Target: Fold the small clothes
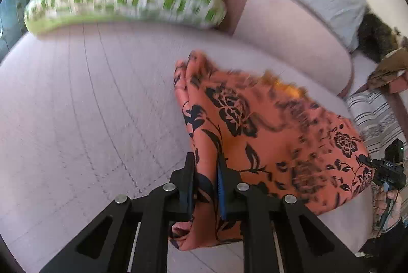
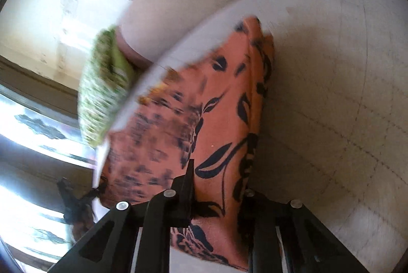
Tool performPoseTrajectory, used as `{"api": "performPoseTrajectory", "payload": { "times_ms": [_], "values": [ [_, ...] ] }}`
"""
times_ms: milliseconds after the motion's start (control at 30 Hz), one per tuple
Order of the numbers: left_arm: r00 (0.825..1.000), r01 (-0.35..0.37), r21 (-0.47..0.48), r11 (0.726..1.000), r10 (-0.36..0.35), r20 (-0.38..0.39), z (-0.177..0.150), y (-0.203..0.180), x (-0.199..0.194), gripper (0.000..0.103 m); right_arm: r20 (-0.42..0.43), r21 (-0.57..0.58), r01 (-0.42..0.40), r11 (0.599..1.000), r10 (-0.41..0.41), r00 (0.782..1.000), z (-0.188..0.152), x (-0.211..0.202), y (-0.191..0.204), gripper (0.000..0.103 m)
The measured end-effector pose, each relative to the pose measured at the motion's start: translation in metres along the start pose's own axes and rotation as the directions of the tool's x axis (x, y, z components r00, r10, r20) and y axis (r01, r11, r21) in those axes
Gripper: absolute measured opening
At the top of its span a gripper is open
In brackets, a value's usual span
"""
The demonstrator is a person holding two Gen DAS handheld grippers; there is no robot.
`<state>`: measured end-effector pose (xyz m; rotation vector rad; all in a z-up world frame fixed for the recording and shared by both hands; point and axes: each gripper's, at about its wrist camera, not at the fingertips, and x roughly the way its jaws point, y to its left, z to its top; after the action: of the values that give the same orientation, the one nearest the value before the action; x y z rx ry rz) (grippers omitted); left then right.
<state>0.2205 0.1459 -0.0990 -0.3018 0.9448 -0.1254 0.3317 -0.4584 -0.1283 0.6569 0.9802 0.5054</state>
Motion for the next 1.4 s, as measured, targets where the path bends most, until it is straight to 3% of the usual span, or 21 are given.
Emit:
{"api": "performPoseTrajectory", "payload": {
  "times_ms": [167, 300, 367, 433, 467, 500, 533, 600, 667, 800, 933, 1000, 1100, 1200, 1333, 1400],
  "values": [
    [0.997, 0.020, 0.055, 0.998, -0.024, 0.069, -0.022, -0.026, -0.071, 0.015, 0.023, -0.062, -0.035, 0.997, 0.036, 0.999, -0.011, -0.045, 0.041, 0.018],
    [1.000, 0.027, 0.011, 1.000, -0.028, 0.013, -0.081, -0.010, -0.103, 0.016, -0.013, -0.049, -0.030, 0.998, 0.030, 0.999, -0.055, -0.080, 0.041, 0.019],
    [0.996, 0.005, -0.026, 1.000, -0.007, -0.086, -0.121, 0.007, -0.085, 0.024, -0.076, -0.033, 0.009, 0.999, -0.011, 0.997, -0.096, -0.082, 0.024, 0.025],
    [0.978, -0.104, -0.048, 0.993, 0.093, -0.186, -0.150, 0.028, -0.059, 0.031, -0.160, -0.032, 0.078, 0.996, -0.082, 0.984, -0.127, -0.065, -0.002, 0.041],
    [0.978, -0.105, -0.061, 0.993, 0.092, -0.186, -0.154, 0.033, -0.056, 0.035, -0.192, -0.010, 0.134, 0.991, -0.133, 0.972, -0.137, -0.056, -0.018, 0.052],
    [0.985, -0.075, -0.089, 0.993, 0.060, -0.162, -0.154, 0.038, -0.060, 0.037, -0.183, 0.025, 0.147, 0.989, -0.140, 0.973, -0.143, -0.056, -0.032, 0.052],
    [0.988, -0.082, -0.109, 0.991, 0.066, -0.142, -0.150, 0.040, -0.066, 0.042, -0.125, 0.066, 0.093, 0.993, -0.084, 0.989, -0.143, -0.066, -0.038, 0.053],
    [0.995, -0.091, -0.081, 0.993, 0.087, -0.053, -0.131, 0.033, -0.082, 0.051, -0.024, 0.074, 0.144, 0.987, -0.142, 0.990, -0.135, -0.087, -0.035, 0.061],
    [0.997, -0.072, -0.031, 0.997, 0.072, 0.000, -0.117, 0.021, -0.090, 0.059, 0.048, 0.015, 0.175, 0.985, -0.175, 0.983, -0.123, -0.103, -0.021, 0.061],
    [1.000, -0.010, 0.021, 1.000, 0.010, 0.021, -0.085, 0.011, -0.067, 0.059, 0.093, -0.084, 0.138, 0.987, -0.131, 0.987, -0.097, -0.099, 0.014, 0.060],
    [1.000, -0.017, 0.028, 0.999, 0.017, 0.009, -0.066, 0.008, -0.025, 0.059, 0.072, -0.131, 0.077, 0.988, -0.068, 0.995, -0.087, -0.073, 0.029, 0.061],
    [0.999, -0.043, 0.027, 0.999, 0.043, -0.021, -0.059, 0.011, -0.011, 0.056, 0.035, -0.151, 0.040, 0.988, -0.035, 0.999, -0.082, -0.046, 0.034, 0.060],
    [0.998, -0.056, 0.020, 0.998, 0.057, -0.032, -0.054, 0.014, -0.001, 0.049, -0.007, -0.141, 0.092, 0.986, -0.094, 0.996, -0.080, -0.014, 0.024, 0.061],
    [0.999, -0.043, 0.033, 0.999, 0.044, -0.015, -0.052, 0.014, 0.000, 0.047, -0.008, -0.129, 0.084, 0.988, -0.085, 0.996, -0.080, -0.001, 0.017, 0.061],
    [0.995, -0.088, 0.061, 0.994, 0.091, -0.047, -0.042, 0.016, 0.019, 0.008, -0.008, -0.119, 0.066, 0.991, -0.067, 0.998, -0.083, 0.003, 0.014, 0.061],
    [0.994, -0.085, 0.039, 0.996, 0.087, -0.062, -0.042, 0.021, 0.024, 0.006, -0.010, -0.124, 0.072, 0.990, -0.074, 0.997, -0.084, 0.001, 0.012, 0.061]
  ]
}}
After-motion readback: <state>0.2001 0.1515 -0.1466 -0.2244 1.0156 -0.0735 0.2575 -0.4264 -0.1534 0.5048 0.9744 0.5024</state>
